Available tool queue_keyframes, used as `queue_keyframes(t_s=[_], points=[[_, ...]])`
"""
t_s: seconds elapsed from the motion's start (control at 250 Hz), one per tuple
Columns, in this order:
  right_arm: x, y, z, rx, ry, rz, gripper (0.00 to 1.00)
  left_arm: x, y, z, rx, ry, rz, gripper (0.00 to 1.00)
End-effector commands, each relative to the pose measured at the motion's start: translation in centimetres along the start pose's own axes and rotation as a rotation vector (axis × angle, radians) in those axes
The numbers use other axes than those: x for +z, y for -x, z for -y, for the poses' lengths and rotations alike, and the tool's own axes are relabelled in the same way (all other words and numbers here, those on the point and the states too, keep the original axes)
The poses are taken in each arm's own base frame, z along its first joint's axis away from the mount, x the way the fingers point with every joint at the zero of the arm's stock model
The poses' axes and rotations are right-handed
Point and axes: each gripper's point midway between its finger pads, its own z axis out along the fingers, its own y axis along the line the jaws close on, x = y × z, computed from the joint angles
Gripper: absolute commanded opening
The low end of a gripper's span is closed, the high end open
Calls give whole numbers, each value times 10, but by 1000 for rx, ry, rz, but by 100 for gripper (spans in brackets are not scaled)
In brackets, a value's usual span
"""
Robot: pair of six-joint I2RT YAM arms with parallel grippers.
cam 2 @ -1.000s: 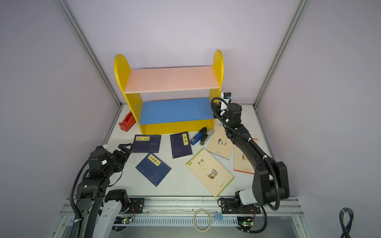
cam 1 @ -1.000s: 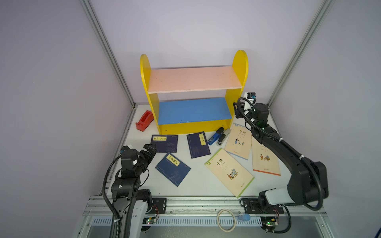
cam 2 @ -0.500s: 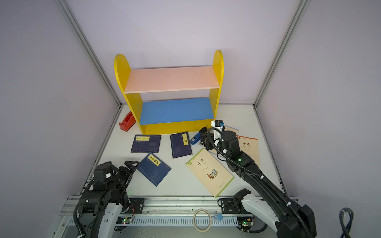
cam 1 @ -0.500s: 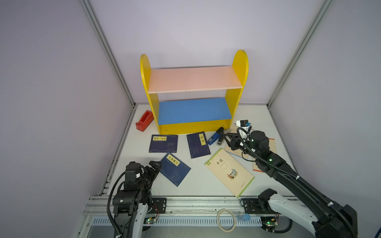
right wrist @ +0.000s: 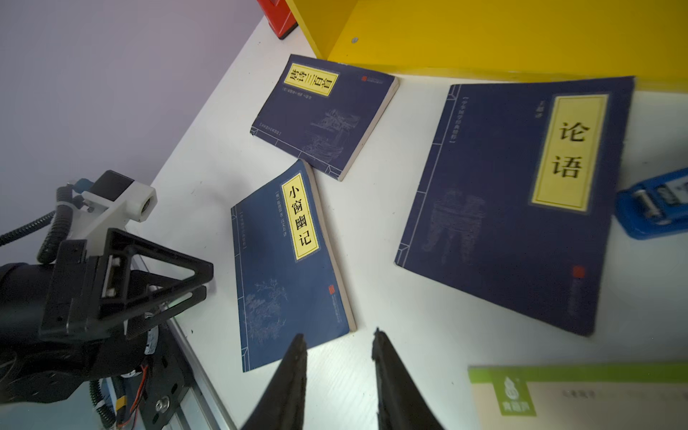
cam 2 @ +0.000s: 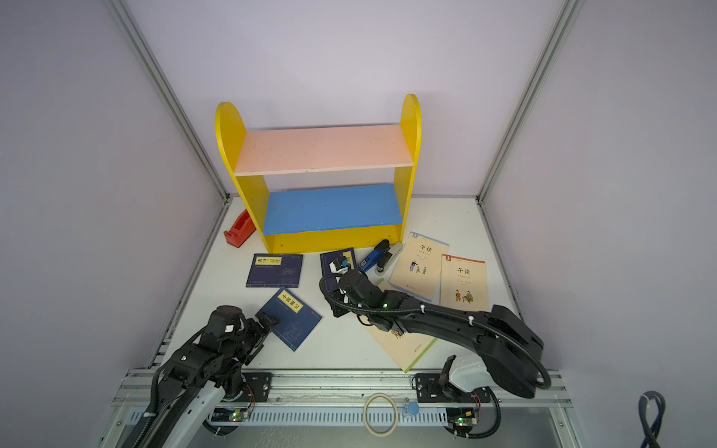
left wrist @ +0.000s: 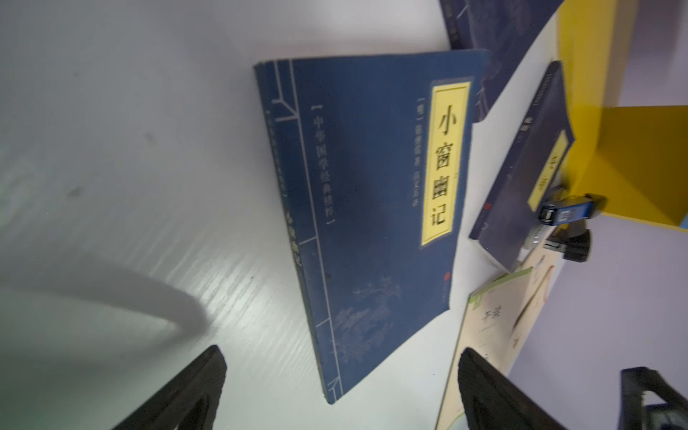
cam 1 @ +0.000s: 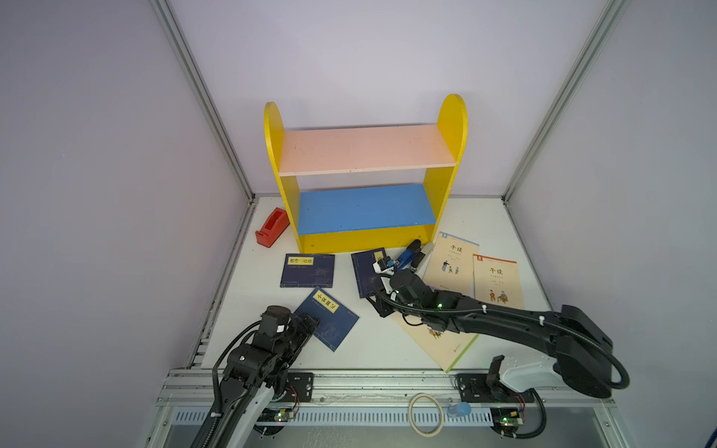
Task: Stacking books/files
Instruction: Pick up the book from the bottom-left of the table.
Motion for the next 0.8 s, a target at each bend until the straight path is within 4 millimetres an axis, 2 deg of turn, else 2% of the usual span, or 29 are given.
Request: queue_keyframes(t_s=[0.0, 0.228, 0.348, 0.504, 0.64, 0.796], points=[[21, 13, -9, 26, 8, 50, 33, 10, 15, 11, -32, 0, 111, 100], [69, -3, -14, 29, -14, -41, 34, 28, 13, 25, 36, 78, 156, 100], [86, -7, -11, 12, -37, -68, 37, 40, 14, 21, 45, 165, 147, 100], [109, -14, -8, -4, -61, -108, 39, 56, 6, 25, 28, 177, 99, 100], [129, -27, -2, 17, -75, -148, 39, 54, 6, 30, 25, 170, 103, 100], [137, -39, 5, 51, -84, -166, 36, 44, 11, 30, 23, 134, 137, 100]])
